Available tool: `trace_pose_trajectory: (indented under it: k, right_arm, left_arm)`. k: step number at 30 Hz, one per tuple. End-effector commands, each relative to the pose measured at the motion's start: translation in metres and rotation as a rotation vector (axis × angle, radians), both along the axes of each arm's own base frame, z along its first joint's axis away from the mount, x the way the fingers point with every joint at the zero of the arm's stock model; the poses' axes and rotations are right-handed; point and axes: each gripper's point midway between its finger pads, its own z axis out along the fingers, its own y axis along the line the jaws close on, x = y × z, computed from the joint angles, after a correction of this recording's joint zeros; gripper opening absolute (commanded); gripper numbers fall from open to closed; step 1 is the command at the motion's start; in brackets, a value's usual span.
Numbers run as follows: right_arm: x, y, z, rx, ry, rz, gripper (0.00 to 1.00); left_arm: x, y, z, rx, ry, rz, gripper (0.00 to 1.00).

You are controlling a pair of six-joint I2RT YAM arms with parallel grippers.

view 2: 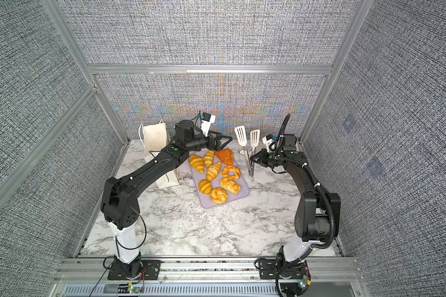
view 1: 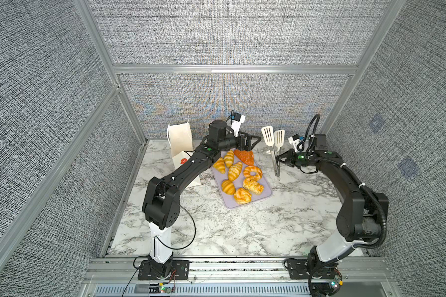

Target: Place the fake bread into the paper bag

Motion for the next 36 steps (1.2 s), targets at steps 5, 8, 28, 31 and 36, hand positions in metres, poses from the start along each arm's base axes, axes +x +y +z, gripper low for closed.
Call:
trace_pose_trajectory:
  k: [5,8,28,31,36]
  right_arm:
    - [0.01,0.021,0.017,0.109,-0.013,0.071,0.0]
    - [0.012,0.029,0.018,0.125,-0.013,0.093,0.0]
    - [0.009,0.074,0.01,0.226,0.074,0.252,0.0]
    - [0.007,0.078,0.01,0.232,0.081,0.269,0.0]
    - [0.009,0.082,0.013,0.24,0.075,0.282,0.0]
  left_arm:
    - [-0.002,-0.017,-0.007,-0.065,0.018,-0.182,0.95]
    - [0.002,-0.016,-0.005,-0.096,0.012,-0.206,0.94]
    - [-0.009,-0.026,-0.011,-0.142,0.047,-0.359,0.64]
    - [-0.011,-0.026,-0.009,-0.152,0.047,-0.372,0.53]
    - [-0.012,-0.026,-0.011,-0.155,0.056,-0.384,0.46]
